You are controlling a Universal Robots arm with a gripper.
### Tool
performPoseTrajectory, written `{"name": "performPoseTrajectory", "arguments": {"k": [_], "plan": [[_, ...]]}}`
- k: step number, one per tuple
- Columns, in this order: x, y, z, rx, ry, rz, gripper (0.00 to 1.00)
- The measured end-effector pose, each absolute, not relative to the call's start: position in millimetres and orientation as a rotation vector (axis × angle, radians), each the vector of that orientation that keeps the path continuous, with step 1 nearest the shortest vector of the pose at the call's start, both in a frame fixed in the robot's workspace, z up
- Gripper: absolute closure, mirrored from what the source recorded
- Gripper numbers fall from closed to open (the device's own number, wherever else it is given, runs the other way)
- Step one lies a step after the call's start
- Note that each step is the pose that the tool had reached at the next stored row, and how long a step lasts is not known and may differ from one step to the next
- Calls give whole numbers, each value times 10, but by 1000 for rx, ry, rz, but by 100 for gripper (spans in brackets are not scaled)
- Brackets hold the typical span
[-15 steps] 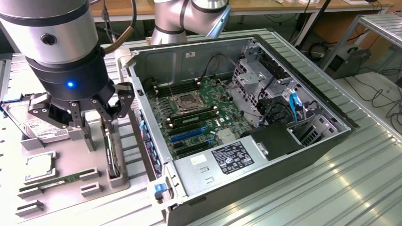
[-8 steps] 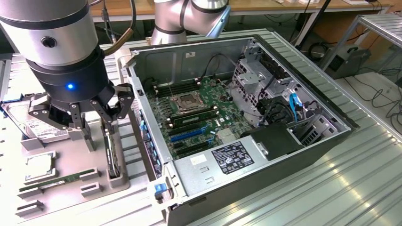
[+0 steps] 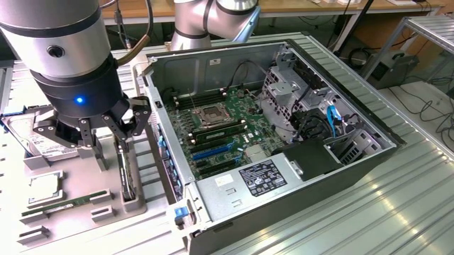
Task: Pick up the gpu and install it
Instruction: 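Pick up the gpu and move the gpu toward the slot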
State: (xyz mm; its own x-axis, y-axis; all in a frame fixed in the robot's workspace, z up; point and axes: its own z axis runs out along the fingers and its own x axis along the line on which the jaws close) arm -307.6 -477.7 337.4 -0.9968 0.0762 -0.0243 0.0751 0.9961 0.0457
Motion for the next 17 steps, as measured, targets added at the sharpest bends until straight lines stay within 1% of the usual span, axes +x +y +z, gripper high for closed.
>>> {"name": "performPoseTrajectory", "arguments": {"k": [17], "plan": [[-3098, -4776, 3295, 118, 3112, 70, 56]]}}
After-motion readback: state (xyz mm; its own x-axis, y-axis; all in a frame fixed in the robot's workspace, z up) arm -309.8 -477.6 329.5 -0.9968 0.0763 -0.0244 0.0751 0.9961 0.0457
